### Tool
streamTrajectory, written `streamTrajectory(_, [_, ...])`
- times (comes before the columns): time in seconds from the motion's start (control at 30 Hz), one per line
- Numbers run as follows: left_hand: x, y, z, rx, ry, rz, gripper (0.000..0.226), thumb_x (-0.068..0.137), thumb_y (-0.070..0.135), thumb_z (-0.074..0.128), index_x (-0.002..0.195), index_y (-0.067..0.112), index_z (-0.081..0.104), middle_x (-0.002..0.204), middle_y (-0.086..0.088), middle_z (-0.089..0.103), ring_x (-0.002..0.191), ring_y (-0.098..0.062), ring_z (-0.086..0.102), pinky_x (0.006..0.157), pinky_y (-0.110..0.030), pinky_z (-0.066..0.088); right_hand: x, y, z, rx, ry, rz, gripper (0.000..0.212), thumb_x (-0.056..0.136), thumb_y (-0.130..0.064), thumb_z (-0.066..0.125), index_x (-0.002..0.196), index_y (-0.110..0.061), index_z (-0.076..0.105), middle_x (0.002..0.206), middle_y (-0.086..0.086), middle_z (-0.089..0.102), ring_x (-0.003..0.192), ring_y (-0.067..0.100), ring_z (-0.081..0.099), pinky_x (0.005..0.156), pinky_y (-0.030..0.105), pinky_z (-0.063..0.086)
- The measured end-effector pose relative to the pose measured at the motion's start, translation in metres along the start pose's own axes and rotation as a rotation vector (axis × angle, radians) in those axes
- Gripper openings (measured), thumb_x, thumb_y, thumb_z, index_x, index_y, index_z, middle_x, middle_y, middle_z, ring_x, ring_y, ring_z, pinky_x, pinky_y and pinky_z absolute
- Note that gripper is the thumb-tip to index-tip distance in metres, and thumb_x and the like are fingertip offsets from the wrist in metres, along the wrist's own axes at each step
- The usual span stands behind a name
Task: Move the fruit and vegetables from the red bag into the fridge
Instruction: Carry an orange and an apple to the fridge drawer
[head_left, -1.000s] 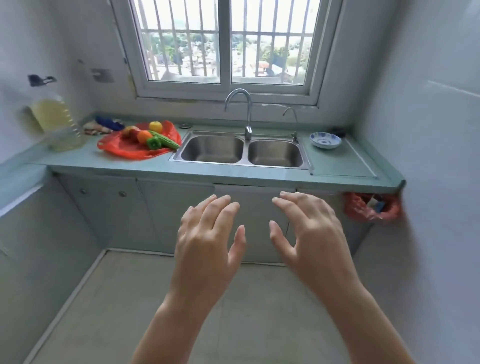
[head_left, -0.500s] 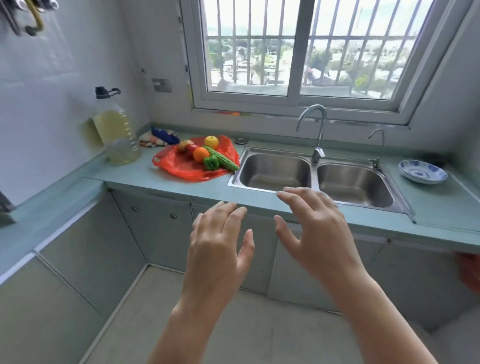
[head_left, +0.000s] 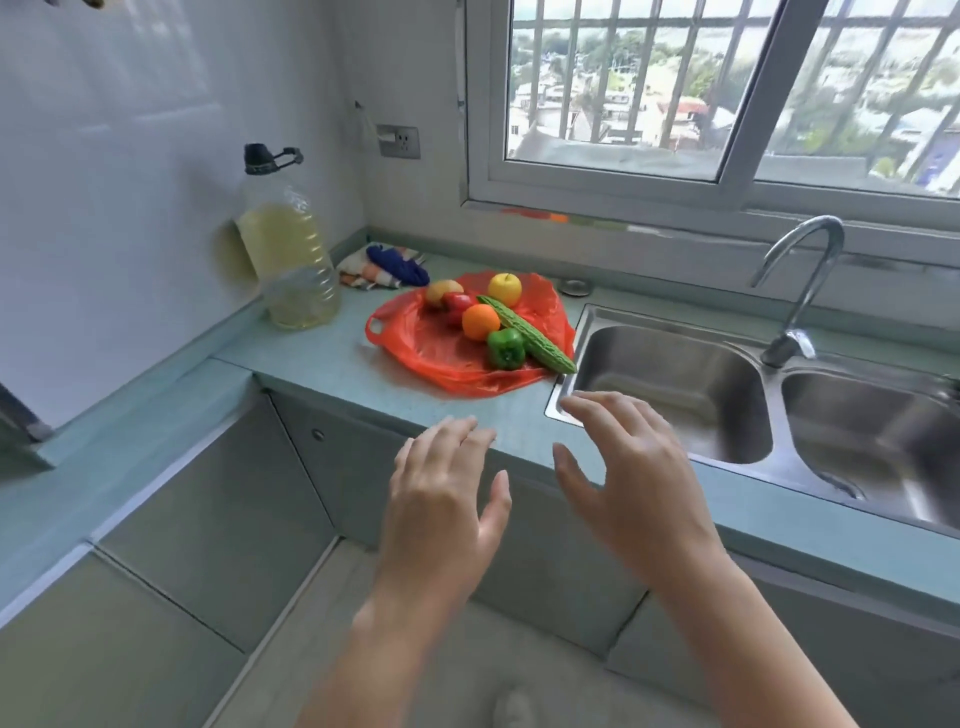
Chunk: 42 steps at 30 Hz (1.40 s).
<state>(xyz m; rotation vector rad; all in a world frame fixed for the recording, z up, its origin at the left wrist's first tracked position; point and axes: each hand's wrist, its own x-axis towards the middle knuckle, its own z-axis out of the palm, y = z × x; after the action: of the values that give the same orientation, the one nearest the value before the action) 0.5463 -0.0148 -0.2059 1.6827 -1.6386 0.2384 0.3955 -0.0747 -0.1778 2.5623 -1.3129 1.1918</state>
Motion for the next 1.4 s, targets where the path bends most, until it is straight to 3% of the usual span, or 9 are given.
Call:
streamTrajectory(0.2, [0.103,-0.04,0.059,-0.052,-0.085,-0.049,0.043,0.083,0.034,0.042,0.115,0.012,0.059,0.119,-0.005,0.061,0.113,-0.022,0.052,0.097,-0.033,0.034,0.084,0.057,0.059,0.014,-0.015,0.027,0.039,0.079,-0.03,0.048,0.105,-0.007,0.066,0.1,0.007,0.067,0.093,0.031,0.062,0.083,0.046,0.05])
streamTrajectory(0.33, [0.155,-0.067,0.091,-0.07,-0.108,-0.083,0.043,0.083,0.035,0.042,0.115,0.011,0.059,0.118,-0.005,0.061,0.112,-0.022,0.052,0.096,-0.037,0.039,0.139,0.086,0.093,0.021,-0.051,0.025,0.03,0.076,-0.022,0.058,0.101,-0.008,0.066,0.095,0.007,0.067,0.089,0.031,0.062,0.08,0.044,0.051])
streamTrajectory(0.43, [0.177,-0.093,0.113,-0.085,-0.135,-0.125,0.043,0.083,0.035,0.042,0.115,0.011,0.059,0.119,-0.006,0.06,0.114,-0.023,0.052,0.097,-0.04,0.041,0.17,0.102,0.121,0.031,-0.074,0.016,0.032,0.077,-0.027,0.053,0.1,-0.009,0.066,0.094,0.006,0.068,0.085,0.03,0.062,0.077,0.042,0.051])
streamTrajectory(0.63, [0.218,-0.15,0.16,-0.194,-0.225,-0.259,0.038,0.082,0.026,0.05,0.116,0.011,0.059,0.119,-0.004,0.059,0.111,-0.019,0.051,0.096,-0.03,0.036,0.214,0.125,0.182,0.015,-0.153,0.015,0.037,0.078,-0.032,0.045,0.097,-0.009,0.067,0.091,0.007,0.068,0.081,0.032,0.063,0.072,0.038,0.05])
streamTrajectory(0.87, [0.278,-0.217,0.223,-0.186,-0.357,-0.173,0.047,0.08,0.035,0.043,0.113,0.008,0.061,0.114,-0.009,0.062,0.105,-0.028,0.057,0.092,-0.034,0.039,0.26,0.153,0.261,-0.025,-0.28,0.151,0.032,0.074,-0.03,0.055,0.096,-0.009,0.067,0.087,0.007,0.067,0.078,0.033,0.063,0.066,0.042,0.053])
streamTrajectory(1.03, [0.304,-0.251,0.267,-0.199,-0.484,-0.188,0.056,0.079,0.043,0.039,0.119,0.008,0.058,0.12,-0.009,0.058,0.11,-0.029,0.053,0.095,-0.04,0.041,0.279,0.18,0.304,-0.05,-0.349,0.276,0.032,0.076,-0.02,0.069,0.105,-0.009,0.065,0.097,0.007,0.066,0.091,0.031,0.06,0.075,0.041,0.049])
streamTrajectory(1.2, [0.317,-0.267,0.294,-0.225,-0.603,-0.21,0.047,0.087,0.031,0.055,0.13,0.014,0.047,0.134,-0.002,0.046,0.122,-0.021,0.041,0.104,-0.03,0.027,0.298,0.208,0.328,-0.044,-0.46,0.377,0.04,0.082,-0.026,0.063,0.119,-0.012,0.057,0.112,0.006,0.06,0.107,0.027,0.052,0.086,0.038,0.043])
streamTrajectory(1.4, [0.325,-0.266,0.317,-0.229,-0.628,-0.25,0.056,0.085,0.032,0.06,0.135,0.014,0.041,0.14,-0.004,0.039,0.129,-0.02,0.034,0.108,-0.032,0.024,0.326,0.236,0.364,0.089,-0.496,0.476,0.042,0.084,-0.025,0.061,0.124,-0.012,0.051,0.118,0.006,0.056,0.111,0.022,0.05,0.088,0.035,0.043])
